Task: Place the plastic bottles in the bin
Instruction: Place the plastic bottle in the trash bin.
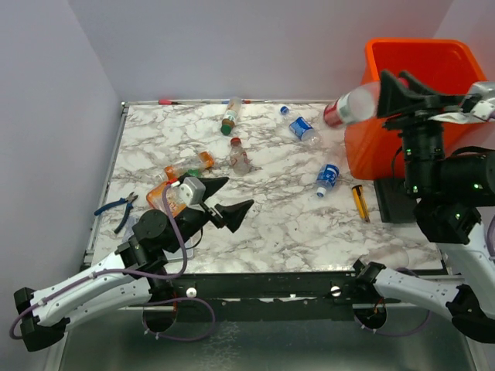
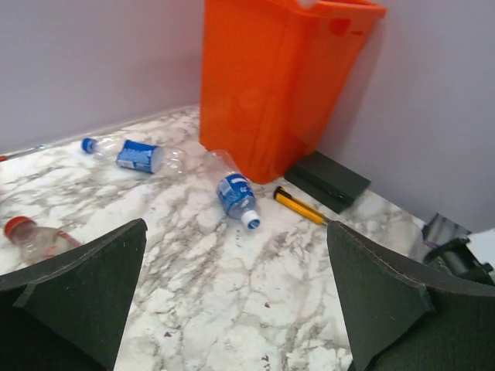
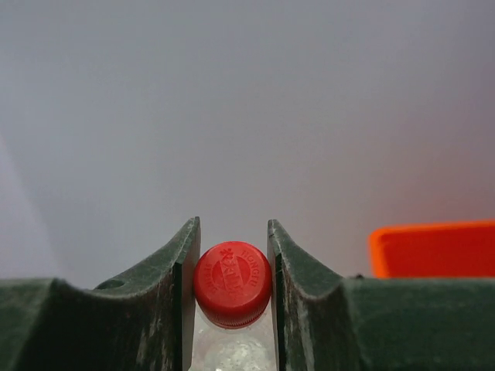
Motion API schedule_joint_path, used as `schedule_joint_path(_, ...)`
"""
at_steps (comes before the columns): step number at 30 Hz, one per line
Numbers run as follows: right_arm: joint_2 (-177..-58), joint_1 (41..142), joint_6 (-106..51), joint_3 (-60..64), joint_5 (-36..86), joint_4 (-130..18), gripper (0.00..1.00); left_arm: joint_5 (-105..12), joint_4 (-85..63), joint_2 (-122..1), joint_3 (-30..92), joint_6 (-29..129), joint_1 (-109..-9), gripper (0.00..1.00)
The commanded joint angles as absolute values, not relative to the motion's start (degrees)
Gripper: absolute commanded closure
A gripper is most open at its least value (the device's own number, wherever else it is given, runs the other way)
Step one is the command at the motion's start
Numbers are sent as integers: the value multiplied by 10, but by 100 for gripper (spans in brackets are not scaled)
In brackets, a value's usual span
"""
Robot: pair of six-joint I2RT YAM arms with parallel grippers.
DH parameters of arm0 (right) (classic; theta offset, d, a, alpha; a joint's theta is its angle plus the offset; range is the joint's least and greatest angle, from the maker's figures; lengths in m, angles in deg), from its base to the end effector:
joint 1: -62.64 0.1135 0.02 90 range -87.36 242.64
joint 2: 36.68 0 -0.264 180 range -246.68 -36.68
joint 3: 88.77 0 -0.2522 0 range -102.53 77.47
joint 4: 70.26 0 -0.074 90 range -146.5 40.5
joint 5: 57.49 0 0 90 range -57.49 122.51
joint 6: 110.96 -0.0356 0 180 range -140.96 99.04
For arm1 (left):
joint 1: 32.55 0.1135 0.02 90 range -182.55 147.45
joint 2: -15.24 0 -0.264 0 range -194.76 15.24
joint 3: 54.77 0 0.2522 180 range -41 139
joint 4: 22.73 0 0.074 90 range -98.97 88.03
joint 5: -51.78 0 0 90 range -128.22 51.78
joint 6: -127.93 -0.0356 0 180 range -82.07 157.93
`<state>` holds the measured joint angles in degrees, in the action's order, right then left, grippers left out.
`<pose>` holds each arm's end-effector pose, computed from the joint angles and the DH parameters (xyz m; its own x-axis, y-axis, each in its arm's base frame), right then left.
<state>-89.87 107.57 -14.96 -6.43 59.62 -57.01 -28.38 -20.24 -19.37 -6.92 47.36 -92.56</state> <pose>0.1050 0.0819 0.5563 0.4018 0.2694 -0.8752 -0.3125 0.9387 0.1455 0.0829 -0.1315 0.3416 -0.0341 -0.2639 -0.9640 0.7743 0.6028 -0.1924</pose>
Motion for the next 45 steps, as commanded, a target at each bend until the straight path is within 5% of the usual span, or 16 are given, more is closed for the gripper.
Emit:
schedule_joint_path(1,-965,1075,190,-51,805,-1010,99,-177,-192,-152,-101,430,-923,1)
schedule_joint_path(6,-1122,1021,377,-177,802,-1223,99,-139,-185,-122,-123,425,-924,1)
schedule_joint_path(15,-1283,735,-9,-362,857,-892,99,-84,-164,-91,-141,443,-924,1)
schedule_joint_path(33,-1441,634,-260,-409,729,-705,97,-62,-147,-123,-144,450,-924,1)
schedule_joint_path(36,-1443,630,-292,-409,689,-680,44,-62,-147,-130,-144,450,-924,1)
schedule_joint_path(38,-1442,630,-309,-417,672,-666,20,-64,-148,-136,-143,450,-923,1)
schedule_joint_path(41,-1430,630,-342,-434,659,-645,1,-67,-146,-142,-141,449,-923,1)
schedule_joint_path(45,-1389,630,-389,-453,615,-620,0,-71,-147,-144,-139,453,-923,1)
